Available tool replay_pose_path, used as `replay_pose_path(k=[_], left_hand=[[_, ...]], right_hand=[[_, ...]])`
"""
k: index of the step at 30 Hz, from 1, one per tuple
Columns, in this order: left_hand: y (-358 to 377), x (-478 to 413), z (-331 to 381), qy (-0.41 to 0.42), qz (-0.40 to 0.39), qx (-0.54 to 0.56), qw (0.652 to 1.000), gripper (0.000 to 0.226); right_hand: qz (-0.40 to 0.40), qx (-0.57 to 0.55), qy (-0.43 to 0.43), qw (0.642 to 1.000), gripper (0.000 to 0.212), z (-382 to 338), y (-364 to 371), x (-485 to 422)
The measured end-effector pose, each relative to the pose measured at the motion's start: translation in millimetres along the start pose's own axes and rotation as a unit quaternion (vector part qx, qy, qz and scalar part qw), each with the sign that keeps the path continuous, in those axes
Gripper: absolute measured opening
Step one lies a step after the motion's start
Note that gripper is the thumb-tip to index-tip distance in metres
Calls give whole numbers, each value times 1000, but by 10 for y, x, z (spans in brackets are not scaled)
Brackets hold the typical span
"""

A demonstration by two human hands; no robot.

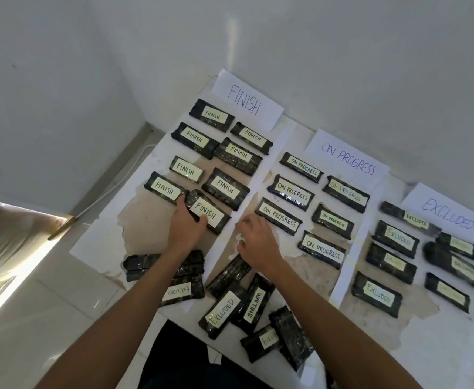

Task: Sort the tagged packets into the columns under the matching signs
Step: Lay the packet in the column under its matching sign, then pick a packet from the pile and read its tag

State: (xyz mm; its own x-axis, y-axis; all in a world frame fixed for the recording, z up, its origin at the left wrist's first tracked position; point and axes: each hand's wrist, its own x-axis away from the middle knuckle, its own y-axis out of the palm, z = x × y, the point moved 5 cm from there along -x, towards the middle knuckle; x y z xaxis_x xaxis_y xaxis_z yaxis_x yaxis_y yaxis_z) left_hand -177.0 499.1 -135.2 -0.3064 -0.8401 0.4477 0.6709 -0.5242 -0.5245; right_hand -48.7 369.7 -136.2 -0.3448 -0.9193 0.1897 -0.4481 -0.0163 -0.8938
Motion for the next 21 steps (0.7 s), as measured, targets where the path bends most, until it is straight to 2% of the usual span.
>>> replay_pose_path(k=[7, 12, 14, 16, 19, 21], left_hand=[[-44, -20, 34, 7, -23, -38, 999, 70], [-203, 137, -4, 91, -94, -132, 983, 44], [-304, 258, -95, 151, -130, -182, 963, 43], [-395, 373, -241, 222, -146, -273, 924, 51], [-468, 528, -565, 247, -188, -382, 870, 72], [-501, 580, -733, 254, -196, -411, 854, 75]], right_hand=[[-37, -12, 5, 999, 40, -23, -97, 1], [-66, -17, 6, 998, 44, -94, -203, 53], [-71, -19, 3, 997, 44, -155, -225, 102], [-68, -20, 2, 997, 44, -217, -249, 154], [-58, -25, 4, 998, 44, -313, -263, 253], [-50, -38, 12, 998, 44, -381, -264, 318]])
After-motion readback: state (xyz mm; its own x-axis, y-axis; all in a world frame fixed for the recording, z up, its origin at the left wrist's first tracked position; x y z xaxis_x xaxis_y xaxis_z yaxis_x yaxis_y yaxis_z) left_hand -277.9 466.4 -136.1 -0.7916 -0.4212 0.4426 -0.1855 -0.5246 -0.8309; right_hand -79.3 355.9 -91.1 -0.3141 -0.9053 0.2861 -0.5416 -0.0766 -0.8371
